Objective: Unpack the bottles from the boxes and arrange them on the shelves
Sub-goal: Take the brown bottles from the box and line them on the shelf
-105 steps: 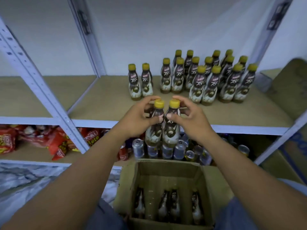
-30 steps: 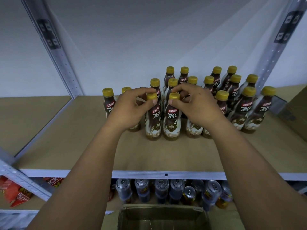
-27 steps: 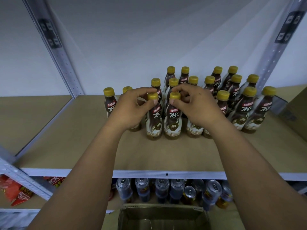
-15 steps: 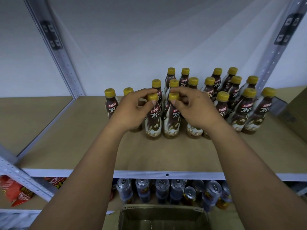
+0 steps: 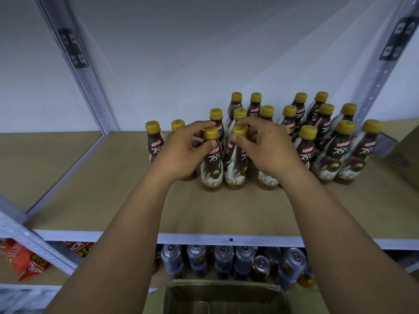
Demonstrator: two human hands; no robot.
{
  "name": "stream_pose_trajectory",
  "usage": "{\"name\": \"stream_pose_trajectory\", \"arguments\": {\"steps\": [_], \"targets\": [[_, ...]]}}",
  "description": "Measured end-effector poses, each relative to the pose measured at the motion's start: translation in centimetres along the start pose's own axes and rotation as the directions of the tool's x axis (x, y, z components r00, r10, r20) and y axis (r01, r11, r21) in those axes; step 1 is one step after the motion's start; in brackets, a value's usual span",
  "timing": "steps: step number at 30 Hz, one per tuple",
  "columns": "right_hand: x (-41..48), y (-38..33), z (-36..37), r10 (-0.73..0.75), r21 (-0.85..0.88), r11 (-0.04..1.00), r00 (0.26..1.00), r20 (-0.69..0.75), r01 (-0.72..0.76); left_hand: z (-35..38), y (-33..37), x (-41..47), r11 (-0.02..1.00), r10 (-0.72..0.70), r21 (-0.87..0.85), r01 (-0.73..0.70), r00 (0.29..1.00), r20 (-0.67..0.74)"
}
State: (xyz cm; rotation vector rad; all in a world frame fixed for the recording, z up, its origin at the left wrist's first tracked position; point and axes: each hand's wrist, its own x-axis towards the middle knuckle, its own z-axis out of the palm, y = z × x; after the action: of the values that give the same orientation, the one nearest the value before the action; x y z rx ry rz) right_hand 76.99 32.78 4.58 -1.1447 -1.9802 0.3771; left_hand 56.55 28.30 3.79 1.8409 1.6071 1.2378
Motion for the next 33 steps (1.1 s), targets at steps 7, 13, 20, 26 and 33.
{"name": "stream_pose_trajectory", "arguments": {"steps": [7,13,20,26,33], "targets": [[0.1,-0.2,-0.3,-0.017,-0.099,0.995,0.995,0.093,0.026,0.0,0.0,-0.2,1.0,-0.003,-0.002,0.003,1.0,0.008],[0.1,0.4,-0.4,-0.02,-0.077,0.997,0.992,0.121,0.03,0.0,0.3,-0.2,1.0,-0.006,-0.005,0.006,1.0,0.01],[0.0,0.6,0.7,-0.025,-0.151,0.988,1.0,-0.011,0.023,0.1,0.2,-0.2,1.0,-0.015,-0.014,0.015,1.0,0.013],[0.0,0.7,0.7,-0.034,-0.128,0.991,0.999,0.033,0.038,0.0,0.2,-0.3,1.0,-0.008,-0.017,0.009,1.0,0.013],[0.0,0.6,0.3,-0.054,-0.07,0.996,0.99,0.129,0.063,0.1,0.1,-0.3,1.0,-0.012,-0.018,0.013,1.0,0.012]]}}
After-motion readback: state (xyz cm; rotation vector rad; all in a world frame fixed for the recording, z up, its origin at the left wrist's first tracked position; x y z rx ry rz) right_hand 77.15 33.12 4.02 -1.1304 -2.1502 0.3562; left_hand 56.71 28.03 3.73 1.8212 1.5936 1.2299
